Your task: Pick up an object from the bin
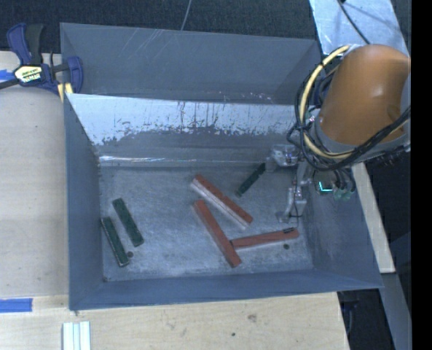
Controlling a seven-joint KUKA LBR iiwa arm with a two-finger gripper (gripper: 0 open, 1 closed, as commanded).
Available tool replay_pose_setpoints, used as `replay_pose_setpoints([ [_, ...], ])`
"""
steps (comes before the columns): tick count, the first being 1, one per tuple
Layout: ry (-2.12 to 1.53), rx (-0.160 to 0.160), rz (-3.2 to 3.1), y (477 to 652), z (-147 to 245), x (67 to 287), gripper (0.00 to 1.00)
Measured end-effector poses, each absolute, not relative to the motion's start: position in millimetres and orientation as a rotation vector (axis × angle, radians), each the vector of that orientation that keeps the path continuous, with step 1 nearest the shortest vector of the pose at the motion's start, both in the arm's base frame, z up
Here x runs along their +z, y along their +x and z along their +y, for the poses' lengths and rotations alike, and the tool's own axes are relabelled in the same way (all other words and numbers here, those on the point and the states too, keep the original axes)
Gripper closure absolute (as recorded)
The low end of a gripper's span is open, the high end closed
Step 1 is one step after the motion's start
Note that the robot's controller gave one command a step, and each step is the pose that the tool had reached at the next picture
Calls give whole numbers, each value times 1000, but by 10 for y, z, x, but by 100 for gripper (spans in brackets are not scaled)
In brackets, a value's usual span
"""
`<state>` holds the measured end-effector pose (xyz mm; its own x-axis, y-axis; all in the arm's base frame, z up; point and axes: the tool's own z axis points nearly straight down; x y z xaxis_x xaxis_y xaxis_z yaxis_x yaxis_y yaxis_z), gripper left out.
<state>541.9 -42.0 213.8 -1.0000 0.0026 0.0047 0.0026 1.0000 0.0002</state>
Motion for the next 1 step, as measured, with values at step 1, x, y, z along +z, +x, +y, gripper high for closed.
replay_pose_setpoints([
  [1, -2, 1, -3145, 5435, -419, 2182, 0],
])
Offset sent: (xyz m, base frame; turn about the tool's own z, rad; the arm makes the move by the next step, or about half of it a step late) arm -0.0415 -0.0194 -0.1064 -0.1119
